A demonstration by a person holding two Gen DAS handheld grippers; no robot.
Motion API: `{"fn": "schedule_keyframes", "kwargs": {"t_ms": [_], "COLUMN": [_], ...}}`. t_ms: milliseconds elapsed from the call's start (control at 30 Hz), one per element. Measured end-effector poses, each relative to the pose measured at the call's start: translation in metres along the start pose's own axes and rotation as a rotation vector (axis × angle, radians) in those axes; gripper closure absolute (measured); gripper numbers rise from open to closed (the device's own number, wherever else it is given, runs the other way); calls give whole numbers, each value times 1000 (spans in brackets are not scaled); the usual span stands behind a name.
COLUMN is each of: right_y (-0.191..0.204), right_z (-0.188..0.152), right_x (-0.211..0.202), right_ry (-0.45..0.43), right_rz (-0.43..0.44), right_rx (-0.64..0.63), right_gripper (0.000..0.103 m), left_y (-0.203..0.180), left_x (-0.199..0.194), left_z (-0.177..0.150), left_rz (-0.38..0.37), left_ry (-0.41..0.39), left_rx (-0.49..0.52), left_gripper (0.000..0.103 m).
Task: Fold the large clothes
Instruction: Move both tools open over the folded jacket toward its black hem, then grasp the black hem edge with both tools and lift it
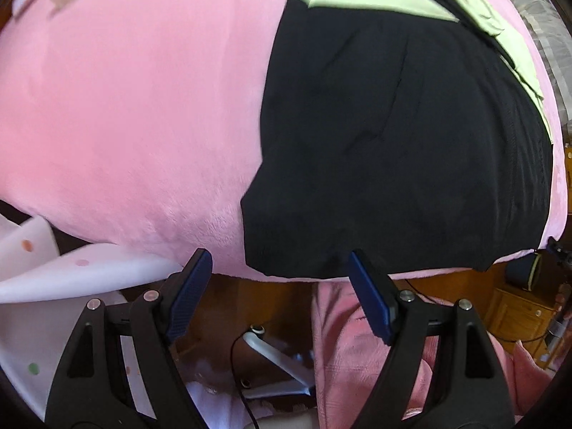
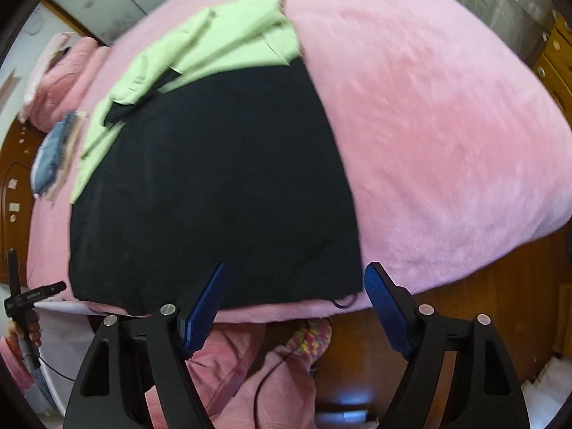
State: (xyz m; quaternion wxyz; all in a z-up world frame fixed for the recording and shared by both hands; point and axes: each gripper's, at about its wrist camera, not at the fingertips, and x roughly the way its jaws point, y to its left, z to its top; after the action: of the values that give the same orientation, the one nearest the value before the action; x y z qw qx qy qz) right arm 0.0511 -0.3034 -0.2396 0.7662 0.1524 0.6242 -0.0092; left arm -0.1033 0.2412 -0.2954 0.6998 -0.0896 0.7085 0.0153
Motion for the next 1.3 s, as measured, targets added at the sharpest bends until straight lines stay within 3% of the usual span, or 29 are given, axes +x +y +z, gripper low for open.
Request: {"fn": "schedule_keyframes", "kwargs": {"t_ms": [167,367,600,633,667,733,800,867,933,1133,1300], "right_y": [-18,-26,-49,-52,-54,-54,-56,-60,-63,-59,-45], "right_z": [1,9,18,22,23,25,25,25,25,25,31], "right_x": [24,42,55,56,55,52,46,40,34,-1,-41], "right_ry": [88,153,189,191,192,186,176,172,172,152,105], "right_rz": [50,25,68,67,63,57,56,71,81,153,246], "right_rx": [-15,-109,-49,-43,-39,-41,-40,-31,-20,9,-2], "right_gripper": [25,25,29,31,33,49,61,68,77,80,81], "left_y": [21,37,33,31,27,21,14,8,3,-20,-46], "left_x": [28,45,51,50,47,43,40,35,25,-16,-65], "left_z": [0,5,16,16,10,9,8,6,3,-8,-8], "left_rz": [-86,-184,-205,-215,-227,-244,-221,-205,-204,-177,-222], "left_ry": [13,45,56,51,44,32,11,-15,-53,-131,-223], "left_rx": [-53,-78,-60,-62,-65,-66,-61,-55,-62,-179,-202], "left_gripper": [27,26,27,31,42,54,58,73,82,86,88]}}
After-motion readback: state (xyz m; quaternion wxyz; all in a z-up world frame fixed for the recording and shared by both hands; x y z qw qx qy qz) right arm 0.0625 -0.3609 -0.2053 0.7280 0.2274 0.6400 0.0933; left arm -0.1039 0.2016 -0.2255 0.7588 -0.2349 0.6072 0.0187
